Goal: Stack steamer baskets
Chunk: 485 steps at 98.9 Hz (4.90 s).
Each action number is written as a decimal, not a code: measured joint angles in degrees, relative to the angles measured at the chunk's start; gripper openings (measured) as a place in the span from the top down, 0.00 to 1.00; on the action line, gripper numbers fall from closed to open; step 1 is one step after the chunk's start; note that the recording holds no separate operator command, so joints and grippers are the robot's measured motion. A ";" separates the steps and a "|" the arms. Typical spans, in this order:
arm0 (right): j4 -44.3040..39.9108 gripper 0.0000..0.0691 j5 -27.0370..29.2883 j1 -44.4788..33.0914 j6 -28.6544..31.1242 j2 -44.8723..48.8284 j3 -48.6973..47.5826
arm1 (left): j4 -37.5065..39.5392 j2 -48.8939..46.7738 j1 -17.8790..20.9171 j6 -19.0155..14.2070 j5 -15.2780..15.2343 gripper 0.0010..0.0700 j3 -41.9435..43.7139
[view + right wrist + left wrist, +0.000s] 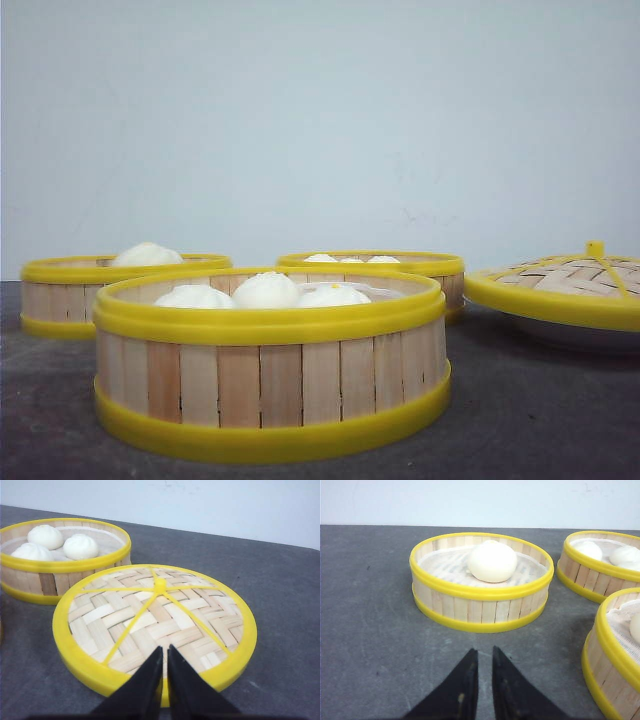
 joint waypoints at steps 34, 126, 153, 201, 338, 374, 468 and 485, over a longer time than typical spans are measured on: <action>0.00 0.98 0.00 0.00 0.00 0.00 0.00 | 0.00 0.00 0.00 0.02 0.00 0.98 0.00; 0.00 0.98 0.02 0.00 0.00 0.00 0.00 | 0.00 0.00 0.00 0.00 -0.02 0.98 0.00; 0.00 0.98 0.31 0.00 0.50 0.00 0.00 | 0.00 0.00 0.00 0.00 0.00 0.98 0.00; 0.02 0.98 -1.09 0.00 6.01 0.00 0.00 | 0.04 0.00 0.00 -2.56 -0.59 0.98 0.00; -28.11 0.96 0.09 0.00 7.17 53.05 46.49 | -22.40 48.02 0.00 -1.66 1.51 0.96 45.72; -27.82 0.19 0.26 0.00 6.45 53.70 46.49 | -22.25 48.02 0.00 -1.62 1.51 0.32 45.72; -23.91 0.18 -5.73 7.98 8.98 103.89 87.86 | -22.05 48.02 0.00 -1.62 1.51 0.33 45.72; -24.94 0.19 -5.55 8.52 8.94 111.43 94.62 | -22.10 48.02 0.00 -1.62 1.51 0.33 45.72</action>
